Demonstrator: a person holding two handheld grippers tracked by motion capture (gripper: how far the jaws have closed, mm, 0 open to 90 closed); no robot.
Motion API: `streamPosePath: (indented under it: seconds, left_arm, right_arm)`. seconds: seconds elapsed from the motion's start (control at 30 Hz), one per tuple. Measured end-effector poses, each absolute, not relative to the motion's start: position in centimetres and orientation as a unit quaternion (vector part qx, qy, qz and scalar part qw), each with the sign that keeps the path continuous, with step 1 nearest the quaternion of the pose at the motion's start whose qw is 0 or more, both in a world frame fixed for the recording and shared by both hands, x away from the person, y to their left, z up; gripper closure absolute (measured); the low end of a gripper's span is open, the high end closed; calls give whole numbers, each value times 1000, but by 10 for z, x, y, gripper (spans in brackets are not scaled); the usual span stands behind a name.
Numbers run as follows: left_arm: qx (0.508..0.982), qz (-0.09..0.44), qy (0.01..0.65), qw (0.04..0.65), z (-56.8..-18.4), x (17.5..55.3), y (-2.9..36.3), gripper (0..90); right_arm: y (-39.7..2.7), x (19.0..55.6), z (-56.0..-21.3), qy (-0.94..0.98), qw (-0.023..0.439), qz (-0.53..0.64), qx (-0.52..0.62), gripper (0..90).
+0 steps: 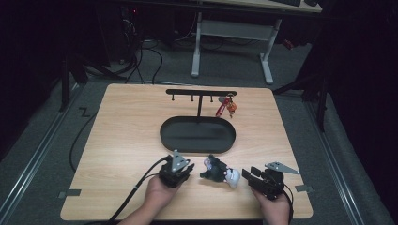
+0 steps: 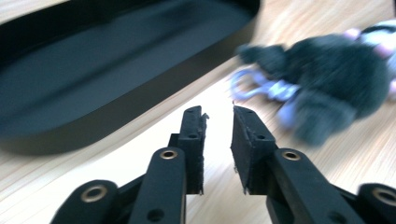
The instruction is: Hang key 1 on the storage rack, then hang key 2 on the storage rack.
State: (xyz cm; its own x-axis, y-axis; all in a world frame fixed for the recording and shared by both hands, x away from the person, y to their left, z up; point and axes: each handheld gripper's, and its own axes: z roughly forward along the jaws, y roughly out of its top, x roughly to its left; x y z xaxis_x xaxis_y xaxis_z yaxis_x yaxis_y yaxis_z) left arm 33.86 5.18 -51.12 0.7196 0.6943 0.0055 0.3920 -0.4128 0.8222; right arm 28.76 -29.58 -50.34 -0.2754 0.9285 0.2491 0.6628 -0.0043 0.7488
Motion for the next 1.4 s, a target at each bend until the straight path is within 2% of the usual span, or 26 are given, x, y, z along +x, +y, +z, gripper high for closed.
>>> streamPosePath:
  seconds: [0.23, 0.47, 0.57, 0.73, 1.0, 1.1, 1.4]
  left_arm:
    - [811, 222, 362, 402, -504, 337, 147, 632]
    - [797, 203, 405, 401, -519, 345, 206, 517]
    - [801, 212, 405, 388, -521, 351, 212, 462]
    - [801, 205, 403, 393, -524, 354, 212, 443]
    - [819, 208, 372, 385, -527, 351, 201, 435]
    - [826, 223, 353, 378, -524, 347, 196, 434]
    - [820, 218, 362, 386, -524, 351, 197, 433]
  right_arm:
    - [-296, 289, -506, 691, 168, 391, 584, 533]
    - [-291, 292, -504, 715, 194, 349, 573, 482]
    - [-290, 293, -502, 727, 196, 327, 572, 454]
    - [-285, 298, -502, 738, 184, 285, 584, 429]
    - [-279, 304, -503, 757, 159, 231, 590, 412]
    - [-276, 309, -498, 766, 147, 209, 590, 412]
    - [-275, 322, -486, 785, 123, 173, 582, 409]
